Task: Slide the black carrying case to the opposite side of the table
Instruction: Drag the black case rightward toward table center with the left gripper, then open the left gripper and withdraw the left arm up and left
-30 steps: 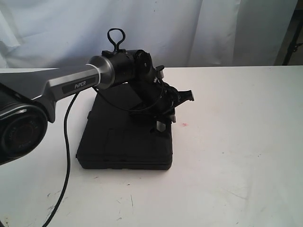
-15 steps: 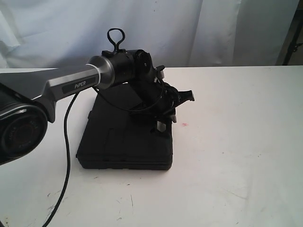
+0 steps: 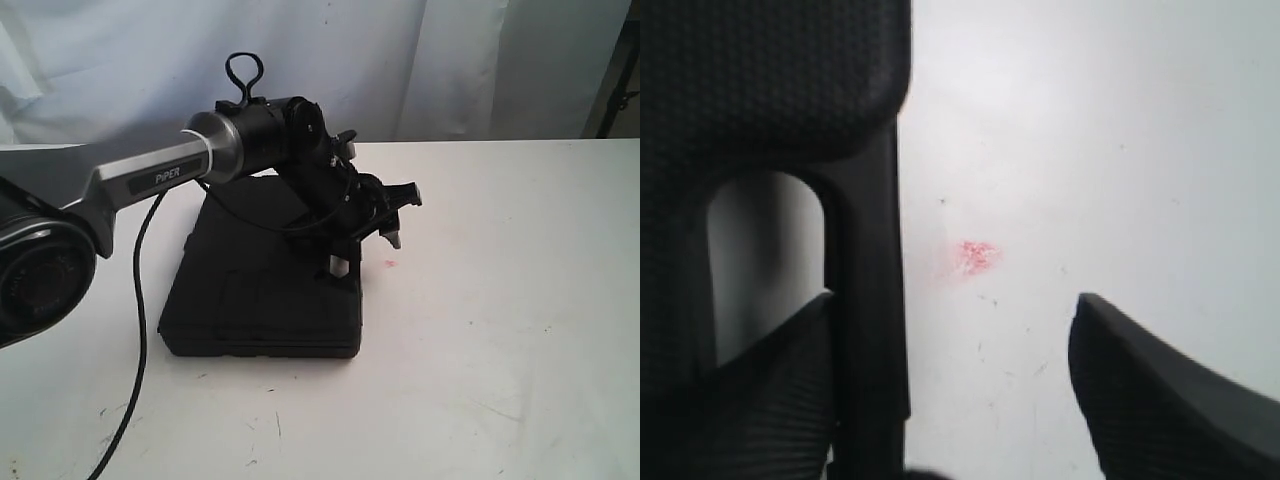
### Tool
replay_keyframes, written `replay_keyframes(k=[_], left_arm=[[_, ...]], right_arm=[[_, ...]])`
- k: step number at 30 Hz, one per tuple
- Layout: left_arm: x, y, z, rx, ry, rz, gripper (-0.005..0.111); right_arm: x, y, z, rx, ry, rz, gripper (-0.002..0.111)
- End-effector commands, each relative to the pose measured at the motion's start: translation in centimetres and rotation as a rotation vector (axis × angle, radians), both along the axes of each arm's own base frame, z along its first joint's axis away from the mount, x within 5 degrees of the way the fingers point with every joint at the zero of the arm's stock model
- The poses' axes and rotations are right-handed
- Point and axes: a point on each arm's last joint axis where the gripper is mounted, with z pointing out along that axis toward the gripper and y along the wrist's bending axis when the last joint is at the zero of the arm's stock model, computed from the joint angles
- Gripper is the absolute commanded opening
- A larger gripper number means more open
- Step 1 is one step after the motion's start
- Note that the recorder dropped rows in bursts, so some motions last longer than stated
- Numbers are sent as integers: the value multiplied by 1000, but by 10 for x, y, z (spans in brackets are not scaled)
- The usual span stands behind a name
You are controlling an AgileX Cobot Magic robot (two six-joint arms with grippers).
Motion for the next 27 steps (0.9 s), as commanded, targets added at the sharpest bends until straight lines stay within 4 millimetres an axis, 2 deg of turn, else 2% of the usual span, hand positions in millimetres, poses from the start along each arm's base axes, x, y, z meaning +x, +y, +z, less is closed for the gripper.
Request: replay_keyframes(k=[1, 8, 13, 21, 24, 27], left_arm=[[3, 0, 35, -34, -109, -22, 62], [2, 4, 56, -31, -154, -32, 58], [1, 5, 64, -25, -177, -56, 36], [-1, 9, 64, 22, -178, -104, 0], [-2, 12, 72, 56, -214, -131, 0], [-2, 17, 88, 87, -270, -143, 0]], right_arm=[[0, 0, 0, 4, -11, 2, 0], [0, 0, 0, 8, -11, 2, 0], [0, 0, 0, 8, -11, 2, 0], [0, 0, 0, 8, -11, 2, 0], [0, 0, 0, 8, -11, 2, 0], [0, 0, 0, 8, -11, 2, 0]])
